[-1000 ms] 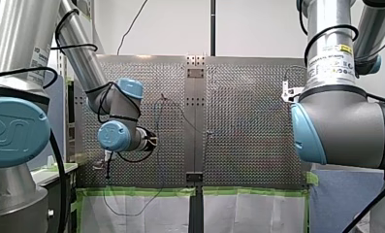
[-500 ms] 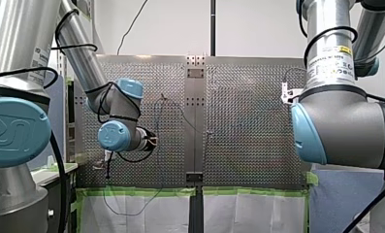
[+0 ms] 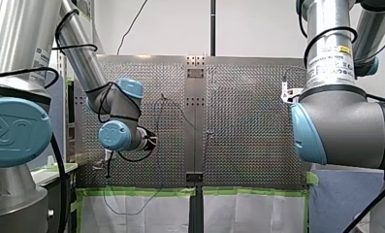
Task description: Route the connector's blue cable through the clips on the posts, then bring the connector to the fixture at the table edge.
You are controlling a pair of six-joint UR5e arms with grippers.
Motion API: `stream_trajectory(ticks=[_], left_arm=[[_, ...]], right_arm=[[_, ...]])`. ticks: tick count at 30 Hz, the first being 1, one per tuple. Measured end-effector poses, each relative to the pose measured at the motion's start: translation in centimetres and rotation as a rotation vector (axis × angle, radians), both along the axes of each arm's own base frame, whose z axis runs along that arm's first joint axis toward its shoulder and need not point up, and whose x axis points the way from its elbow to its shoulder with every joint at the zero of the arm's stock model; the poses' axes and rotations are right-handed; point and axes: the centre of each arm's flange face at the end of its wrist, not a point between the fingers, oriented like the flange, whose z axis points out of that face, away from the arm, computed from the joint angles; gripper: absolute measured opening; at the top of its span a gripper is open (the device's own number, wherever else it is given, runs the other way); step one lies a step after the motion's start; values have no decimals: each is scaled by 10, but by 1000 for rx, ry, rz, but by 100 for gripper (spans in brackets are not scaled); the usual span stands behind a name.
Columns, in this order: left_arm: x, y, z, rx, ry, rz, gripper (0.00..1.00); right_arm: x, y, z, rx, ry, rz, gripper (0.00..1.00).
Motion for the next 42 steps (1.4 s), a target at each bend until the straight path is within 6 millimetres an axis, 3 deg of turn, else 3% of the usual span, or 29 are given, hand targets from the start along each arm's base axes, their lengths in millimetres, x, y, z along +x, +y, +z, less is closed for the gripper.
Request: stream_trajectory(ticks=[42], left_arm=[[3, 0, 1, 2, -1, 5, 100]], right_arm=[[-2, -5, -2, -18, -5, 2, 2]])
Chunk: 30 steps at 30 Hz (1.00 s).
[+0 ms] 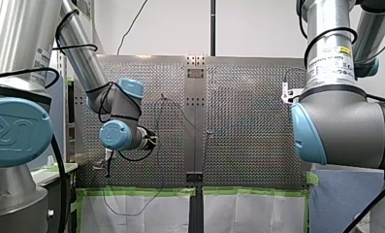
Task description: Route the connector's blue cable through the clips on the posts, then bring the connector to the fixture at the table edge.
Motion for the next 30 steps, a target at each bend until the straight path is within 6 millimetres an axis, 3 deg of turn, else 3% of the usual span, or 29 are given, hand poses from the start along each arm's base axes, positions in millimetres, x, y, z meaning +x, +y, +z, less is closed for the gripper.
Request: stream_trajectory(ticks=[30], left_arm=[[0, 0, 0, 0, 0, 0, 100]], right_arm=[[3, -1, -2, -3, -3, 16, 2]])
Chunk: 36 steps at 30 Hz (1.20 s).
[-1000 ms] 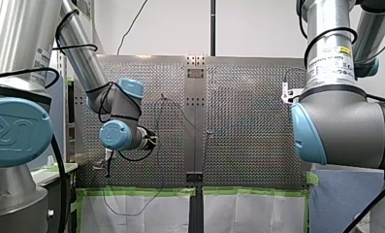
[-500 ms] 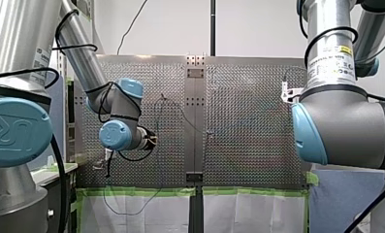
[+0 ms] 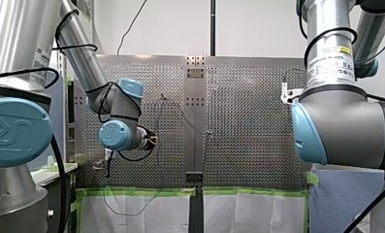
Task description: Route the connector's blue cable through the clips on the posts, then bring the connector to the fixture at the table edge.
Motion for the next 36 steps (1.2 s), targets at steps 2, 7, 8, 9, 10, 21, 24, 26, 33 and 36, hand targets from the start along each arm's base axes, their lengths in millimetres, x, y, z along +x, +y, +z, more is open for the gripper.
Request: stream_trajectory(ticks=[2, 7, 8, 9, 10, 21, 24, 26, 33, 36], left_arm=[[0, 0, 0, 0, 0, 0, 100], [0, 0, 0, 0, 0, 0, 100], [0, 0, 0, 0, 0, 1, 100], [0, 0, 0, 0, 0, 0, 100], [0, 0, 0, -1, 0, 1, 100], [2, -1, 1, -2, -3, 1, 100], [2, -1, 1, -3, -4, 1, 100], [2, -1, 1, -3, -3, 1, 100], [2, -1, 1, -3, -4, 1, 100], [2, -1, 1, -3, -4, 1, 100]], right_arm=[[0, 0, 0, 1, 0, 0, 2], [0, 0, -2, 5, -1, 0, 2], [0, 0, -2, 5, -1, 0, 2], [0, 0, -2, 4, -1, 0, 2], [0, -1, -2, 3, -1, 0, 2], [1, -2, -1, -6, 0, 1, 2], [1, -2, -1, -7, 0, 2, 2], [1, -3, -1, -7, 0, 2, 2], [2, -3, -1, -12, 1, 4, 2], [3, -3, -1, -13, 1, 5, 2]])
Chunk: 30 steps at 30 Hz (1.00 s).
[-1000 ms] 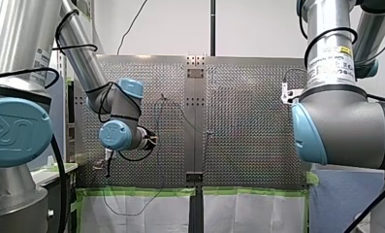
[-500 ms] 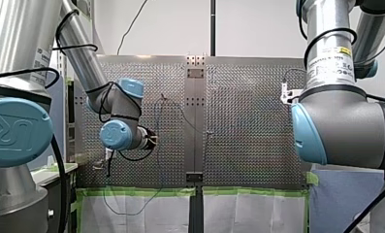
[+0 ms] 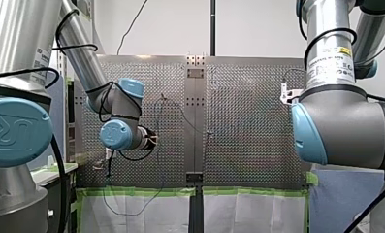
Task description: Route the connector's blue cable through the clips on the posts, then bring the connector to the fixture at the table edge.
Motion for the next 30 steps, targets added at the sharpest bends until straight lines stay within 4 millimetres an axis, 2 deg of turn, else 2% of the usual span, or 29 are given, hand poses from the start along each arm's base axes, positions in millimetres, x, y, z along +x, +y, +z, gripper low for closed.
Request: stream_trajectory(ticks=[19, 21, 23, 24, 26, 28, 29, 30], left_arm=[[0, 0, 0, 0, 0, 0, 100], [0, 0, 0, 0, 0, 0, 100], [0, 0, 0, 0, 0, 0, 100], [0, 0, 0, 0, 0, 0, 100], [0, 0, 0, 0, 0, 0, 100], [0, 0, 0, 0, 0, 0, 100], [0, 0, 0, 0, 0, 0, 100], [0, 0, 0, 0, 0, 0, 100]], right_arm=[[5, 0, -2, -6, 9, -2, 2], [5, 0, -2, -6, 10, -3, 4], [5, -1, -2, -6, 10, -5, 24], [4, -1, -2, -6, 11, -7, 24], [4, -1, -3, -7, 12, -10, 45], [4, -1, -3, -7, 14, -12, 49], [4, -1, -3, -7, 14, -13, 60], [4, -1, -3, -7, 14, -14, 60]])
